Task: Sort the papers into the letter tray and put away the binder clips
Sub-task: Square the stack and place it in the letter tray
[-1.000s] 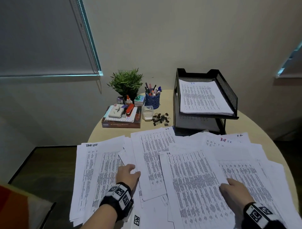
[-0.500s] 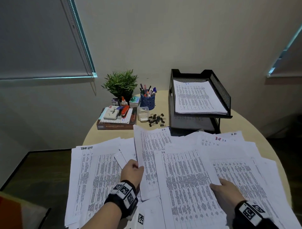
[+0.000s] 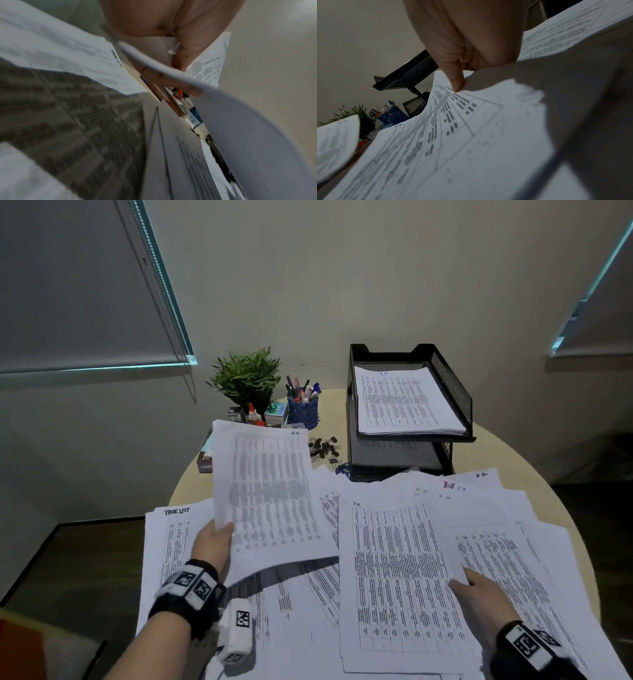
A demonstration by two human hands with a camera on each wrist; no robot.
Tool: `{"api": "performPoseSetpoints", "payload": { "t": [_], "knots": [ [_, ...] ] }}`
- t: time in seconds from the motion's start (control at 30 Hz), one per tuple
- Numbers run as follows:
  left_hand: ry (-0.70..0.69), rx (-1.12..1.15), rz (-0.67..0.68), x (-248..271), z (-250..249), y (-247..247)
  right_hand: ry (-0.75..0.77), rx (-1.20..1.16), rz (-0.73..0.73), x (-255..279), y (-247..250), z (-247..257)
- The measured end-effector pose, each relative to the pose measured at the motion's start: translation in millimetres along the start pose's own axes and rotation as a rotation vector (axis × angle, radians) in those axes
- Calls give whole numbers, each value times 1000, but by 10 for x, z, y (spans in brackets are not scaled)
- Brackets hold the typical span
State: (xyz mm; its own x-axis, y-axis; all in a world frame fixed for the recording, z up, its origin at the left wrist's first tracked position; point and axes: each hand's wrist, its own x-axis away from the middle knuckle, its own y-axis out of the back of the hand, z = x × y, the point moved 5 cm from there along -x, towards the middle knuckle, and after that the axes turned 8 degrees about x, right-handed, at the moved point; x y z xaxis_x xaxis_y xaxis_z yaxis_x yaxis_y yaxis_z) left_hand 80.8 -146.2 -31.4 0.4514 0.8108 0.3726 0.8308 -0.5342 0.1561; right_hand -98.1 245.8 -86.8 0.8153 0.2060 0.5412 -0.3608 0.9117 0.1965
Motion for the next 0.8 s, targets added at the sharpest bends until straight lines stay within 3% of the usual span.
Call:
{"api": "performPoseSetpoints", "payload": {
  "t": [0.13,0.2,0.5,0.57,0.7,0.8],
  "knots": [
    [-6,-52,-30,-97,78,304,4,39,-27,13,33,30],
    [-4,-73,23,-53,158,300,-2,45,-42,-32,60,30],
    [146,-49,264,384,568,-250,36,-140,36,-131,205,250],
    [175,-47,317,502,609,-416,44,-61,17,-144,144,235],
    [213,-35,385,656,651,-693,132,387,-48,-62,-47,161],
    [232,-14,419,698,669,-826,184,583,-52,21,-164,184]
  ]
}}
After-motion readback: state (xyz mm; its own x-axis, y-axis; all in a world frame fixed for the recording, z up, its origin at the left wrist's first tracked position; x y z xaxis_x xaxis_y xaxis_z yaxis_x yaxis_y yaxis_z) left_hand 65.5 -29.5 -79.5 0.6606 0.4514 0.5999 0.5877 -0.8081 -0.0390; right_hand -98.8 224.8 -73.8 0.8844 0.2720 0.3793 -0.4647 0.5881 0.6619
